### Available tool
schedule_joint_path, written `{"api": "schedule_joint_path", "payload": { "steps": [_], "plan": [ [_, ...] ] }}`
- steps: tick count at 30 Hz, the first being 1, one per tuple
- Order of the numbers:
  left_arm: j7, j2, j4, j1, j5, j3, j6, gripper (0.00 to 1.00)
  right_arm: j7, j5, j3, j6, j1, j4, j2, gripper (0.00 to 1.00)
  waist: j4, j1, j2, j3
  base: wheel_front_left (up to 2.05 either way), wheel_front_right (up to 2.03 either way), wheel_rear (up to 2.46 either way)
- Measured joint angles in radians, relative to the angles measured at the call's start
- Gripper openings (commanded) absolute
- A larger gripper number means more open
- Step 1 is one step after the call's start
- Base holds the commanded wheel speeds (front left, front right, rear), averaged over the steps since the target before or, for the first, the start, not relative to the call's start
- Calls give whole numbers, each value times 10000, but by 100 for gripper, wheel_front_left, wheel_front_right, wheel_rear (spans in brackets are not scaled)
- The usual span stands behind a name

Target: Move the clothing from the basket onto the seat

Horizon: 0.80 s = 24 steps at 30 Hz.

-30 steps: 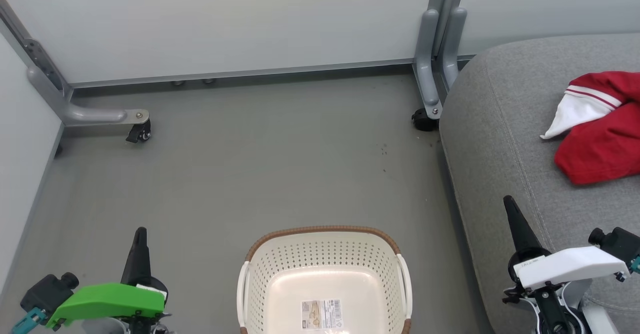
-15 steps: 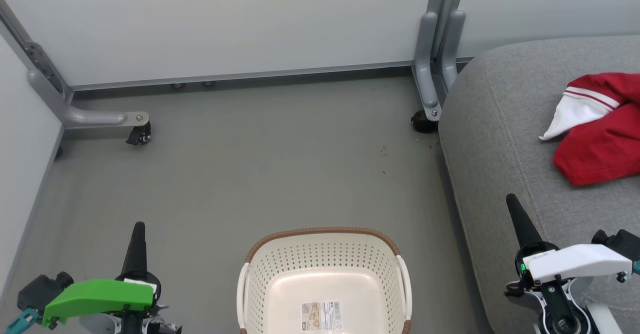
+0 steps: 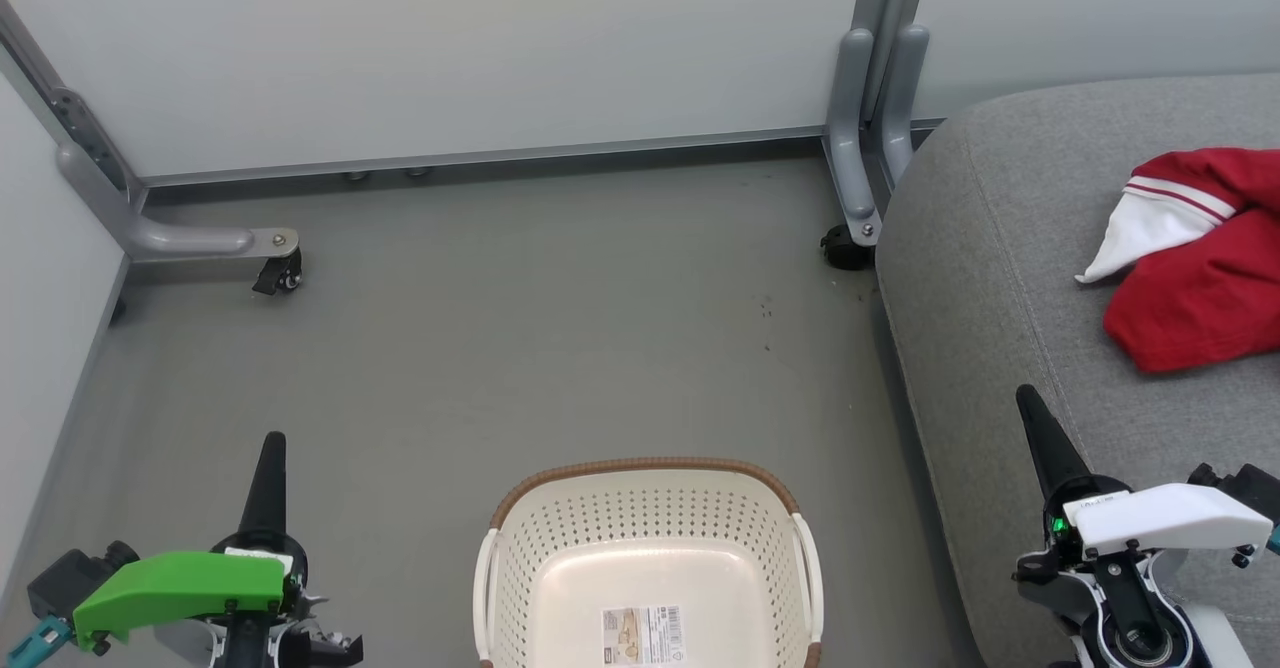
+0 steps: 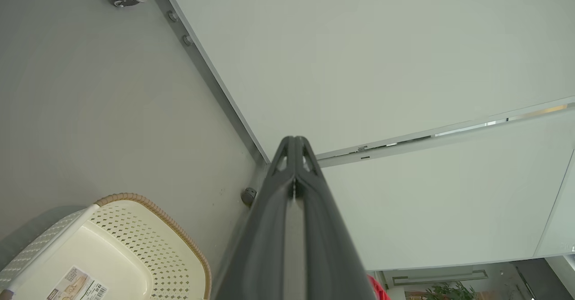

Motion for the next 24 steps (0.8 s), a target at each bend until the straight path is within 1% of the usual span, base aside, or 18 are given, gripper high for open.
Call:
{"api": "schedule_joint_path", "payload": {
  "steps": [24],
  "plan": [
    [508, -142, 0, -188, -1824, 305, -134, 0, 222, 1854, -228, 0, -314, 420, 12, 0, -25, 0, 0, -108, 0, 0, 0]
  ]
}}
